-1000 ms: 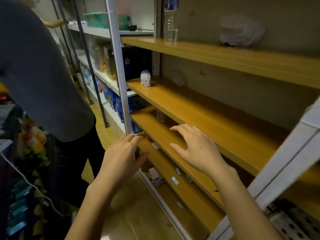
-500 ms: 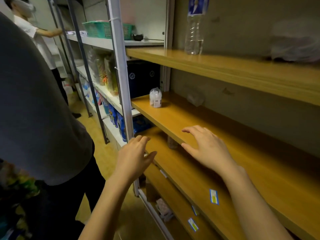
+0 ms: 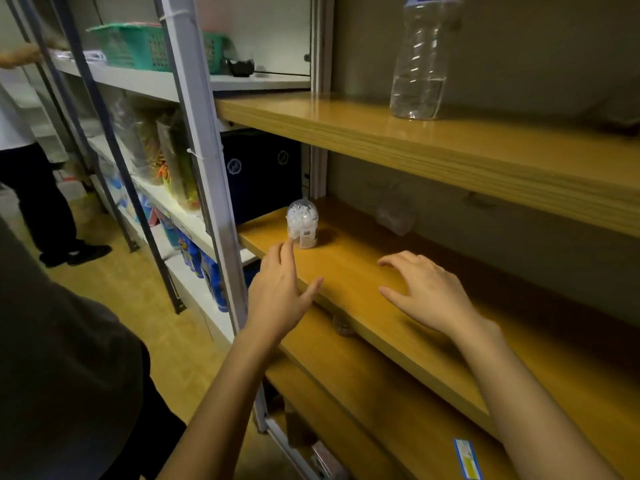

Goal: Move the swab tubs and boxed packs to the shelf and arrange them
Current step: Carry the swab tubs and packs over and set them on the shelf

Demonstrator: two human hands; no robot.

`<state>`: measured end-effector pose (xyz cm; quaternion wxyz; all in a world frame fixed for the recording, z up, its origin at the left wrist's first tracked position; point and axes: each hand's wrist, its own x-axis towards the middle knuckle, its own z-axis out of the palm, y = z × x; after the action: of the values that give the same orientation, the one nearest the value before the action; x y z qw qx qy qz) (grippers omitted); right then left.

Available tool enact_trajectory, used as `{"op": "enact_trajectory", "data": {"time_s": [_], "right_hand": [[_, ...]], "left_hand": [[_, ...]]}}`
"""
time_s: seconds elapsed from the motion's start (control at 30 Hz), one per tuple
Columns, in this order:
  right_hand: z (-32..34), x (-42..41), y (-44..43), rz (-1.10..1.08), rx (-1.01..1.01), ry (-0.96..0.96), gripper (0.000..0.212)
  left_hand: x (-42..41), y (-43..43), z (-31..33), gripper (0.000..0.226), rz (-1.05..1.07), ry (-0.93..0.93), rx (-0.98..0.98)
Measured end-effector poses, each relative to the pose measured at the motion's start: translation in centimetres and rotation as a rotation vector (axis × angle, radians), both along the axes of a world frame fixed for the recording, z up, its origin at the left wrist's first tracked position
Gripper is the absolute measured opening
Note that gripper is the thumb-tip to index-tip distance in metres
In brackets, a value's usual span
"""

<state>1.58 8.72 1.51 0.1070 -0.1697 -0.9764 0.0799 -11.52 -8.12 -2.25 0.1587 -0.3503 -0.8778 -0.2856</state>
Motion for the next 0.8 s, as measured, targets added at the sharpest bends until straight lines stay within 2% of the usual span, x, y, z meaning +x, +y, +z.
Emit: {"op": "enact_trajectory", "data": {"time_s": [0.27,0.37,0.43,0.57,0.7,0.8], "right_hand": [[-0.8,-6.5,4.4,-0.218,-0.133,-0.114,0.05],[-0.7,-8.8,5.9,-0.268,-0.155,-0.081,0.051],[-0.6,-10.2,6.6,-0.294,-0.12,-0.052,0.053],[-1.4,-13.7,8.9,-0.321,-0.052,0.011,0.057],[-2.4,-16.7,11.7,-0.364,-0.039,0.046,0.069],[-2.9,-18.7,13.5,-0.469,-0.115,0.098,0.079]], "left_hand": [[-10.8,6.4,-0.8,0.098,-0.053,-0.108,0.138],[-13.5,8.5,-1.0,0.106,-0.092,-0.181,0.161],[-14.9,9.5,-1.5,0.103,-0.106,-0.237,0.168],[-16.4,10.1,-2.5,0.083,-0.176,-0.259,0.206],[-17.3,9.5,-2.8,0.08,-0.267,-0.251,0.218],[-17.8,8.8,-2.8,0.08,-0.325,-0.229,0.226]]}}
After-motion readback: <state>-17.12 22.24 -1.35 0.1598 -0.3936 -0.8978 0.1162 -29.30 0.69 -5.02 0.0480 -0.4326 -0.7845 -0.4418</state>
